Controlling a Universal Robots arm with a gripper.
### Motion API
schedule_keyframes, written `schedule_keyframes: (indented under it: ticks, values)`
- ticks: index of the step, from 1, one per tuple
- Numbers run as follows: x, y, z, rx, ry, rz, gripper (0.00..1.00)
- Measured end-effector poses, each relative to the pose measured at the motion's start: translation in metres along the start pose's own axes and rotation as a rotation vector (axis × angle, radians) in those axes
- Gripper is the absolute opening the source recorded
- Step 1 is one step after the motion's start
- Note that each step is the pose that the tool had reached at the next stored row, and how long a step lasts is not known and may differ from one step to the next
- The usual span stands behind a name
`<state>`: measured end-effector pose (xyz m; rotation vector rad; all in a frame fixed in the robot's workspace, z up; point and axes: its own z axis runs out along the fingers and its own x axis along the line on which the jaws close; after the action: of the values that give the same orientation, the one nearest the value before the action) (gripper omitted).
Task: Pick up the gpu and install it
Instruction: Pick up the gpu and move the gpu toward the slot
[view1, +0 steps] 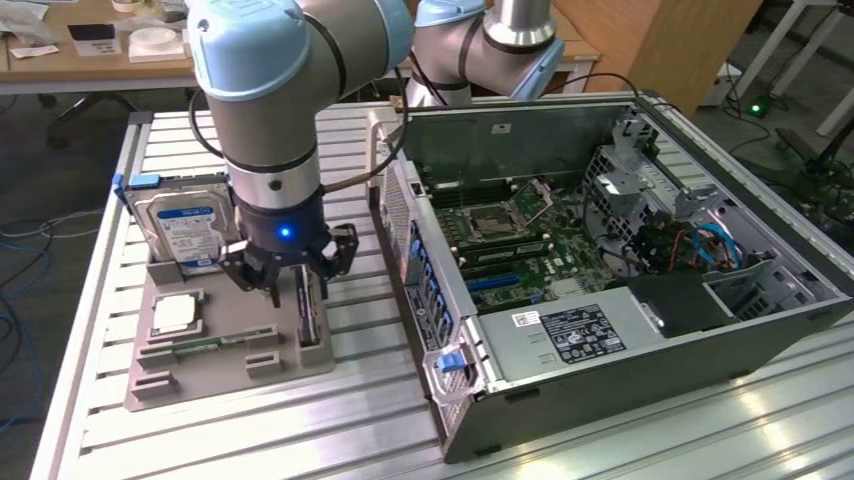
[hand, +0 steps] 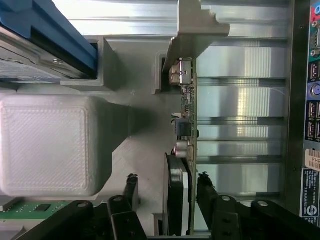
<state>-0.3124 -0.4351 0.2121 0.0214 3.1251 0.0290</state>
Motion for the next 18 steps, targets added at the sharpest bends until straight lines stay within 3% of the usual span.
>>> schedule_keyframes:
  ticks: [3,4,11,14,18]
  values:
    - [-0.0003,0.0,0.0008,0.0008,-0.0003,0.0,0.57]
    - [-0.0004,0.0,0.0012,0.0011,-0.0003,0.0,0.5]
    - [-0.0008,-0.0001,0.0045,0.0019,0.0,0.001,0.49]
    - [-0.0009,-0.0001,0.0048,0.0022,0.0,0.0,0.36]
    - [-0.0013,-0.0001,0.0052,0.0034,-0.0002,0.0,0.36]
